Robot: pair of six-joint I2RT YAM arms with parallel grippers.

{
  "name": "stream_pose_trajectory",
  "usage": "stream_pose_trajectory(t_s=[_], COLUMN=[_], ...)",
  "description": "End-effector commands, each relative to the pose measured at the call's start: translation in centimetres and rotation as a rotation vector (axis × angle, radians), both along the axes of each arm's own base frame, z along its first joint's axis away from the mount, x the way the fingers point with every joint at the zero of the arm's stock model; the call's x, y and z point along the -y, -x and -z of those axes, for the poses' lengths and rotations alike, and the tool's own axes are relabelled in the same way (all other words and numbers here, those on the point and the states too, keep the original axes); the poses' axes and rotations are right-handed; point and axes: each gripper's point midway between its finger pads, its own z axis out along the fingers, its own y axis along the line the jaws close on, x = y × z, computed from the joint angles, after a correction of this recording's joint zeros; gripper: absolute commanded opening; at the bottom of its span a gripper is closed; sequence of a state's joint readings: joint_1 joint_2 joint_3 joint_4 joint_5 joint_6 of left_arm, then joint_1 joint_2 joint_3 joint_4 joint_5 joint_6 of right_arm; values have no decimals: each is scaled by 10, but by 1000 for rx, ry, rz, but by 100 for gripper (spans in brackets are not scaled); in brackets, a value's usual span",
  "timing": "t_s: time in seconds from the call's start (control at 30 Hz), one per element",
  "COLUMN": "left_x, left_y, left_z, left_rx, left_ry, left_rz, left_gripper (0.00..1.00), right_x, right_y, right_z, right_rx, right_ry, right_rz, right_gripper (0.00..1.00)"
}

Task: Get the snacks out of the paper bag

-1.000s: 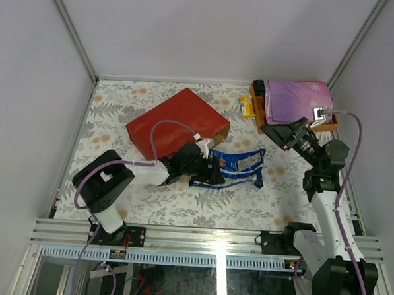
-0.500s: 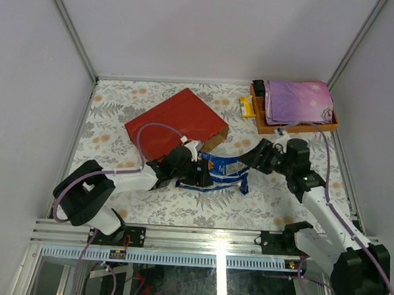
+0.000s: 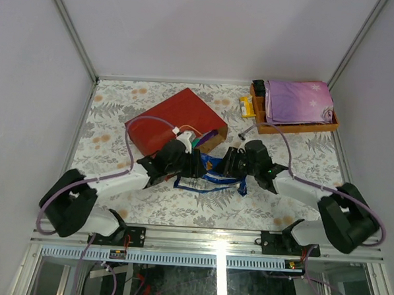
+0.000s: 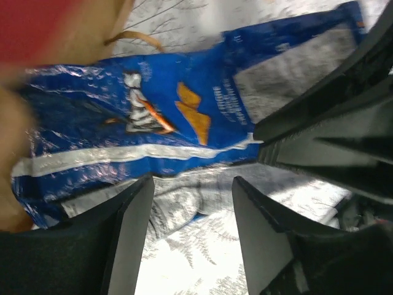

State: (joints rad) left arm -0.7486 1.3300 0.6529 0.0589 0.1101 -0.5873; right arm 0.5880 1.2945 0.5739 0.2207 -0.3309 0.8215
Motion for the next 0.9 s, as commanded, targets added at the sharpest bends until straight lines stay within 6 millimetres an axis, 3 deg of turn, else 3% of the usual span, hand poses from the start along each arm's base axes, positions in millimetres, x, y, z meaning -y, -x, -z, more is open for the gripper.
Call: stream_pose_trajectory(t_s=[0.0, 0.07, 0.2, 0.3, 0.4, 0.6, 0.67, 0.77, 0.87], left_x=[-14, -17, -31, -49, -69, -85, -87, -87, -79], left_y=[-13, -16, -26, -34, -37, -28, -24, -21, -24], left_z=[50, 70, 88, 93, 99, 100, 97, 83, 54], left_rx=[-74, -113, -144, -164, -190, -211, -212, -191, -127], left_ry=[-107, -135, -170, -200, -222, -223, -215, -190, -122], left_rz=[-41, -51, -103, -151, -190, -214, -219, -219, -193], left_gripper=[44, 28, 17, 10, 6, 5, 4, 6, 31], right_x=[-21, -21, -7, 17, 54, 105, 111, 109, 112], right_y=[-20, -20, -20, -23, -27, -53, -61, -67, -64], right_z=[18, 41, 79, 95, 108, 93, 76, 30, -28], right_rx=[15, -22, -69, -98, -119, -68, -34, 77, 249], right_ry=[-36, -3, 71, 74, 111, 282, 297, 269, 198], right_rz=[20, 21, 39, 87, 150, 275, 276, 260, 292], right_gripper=[41, 40, 38, 38, 38, 49, 59, 78, 95])
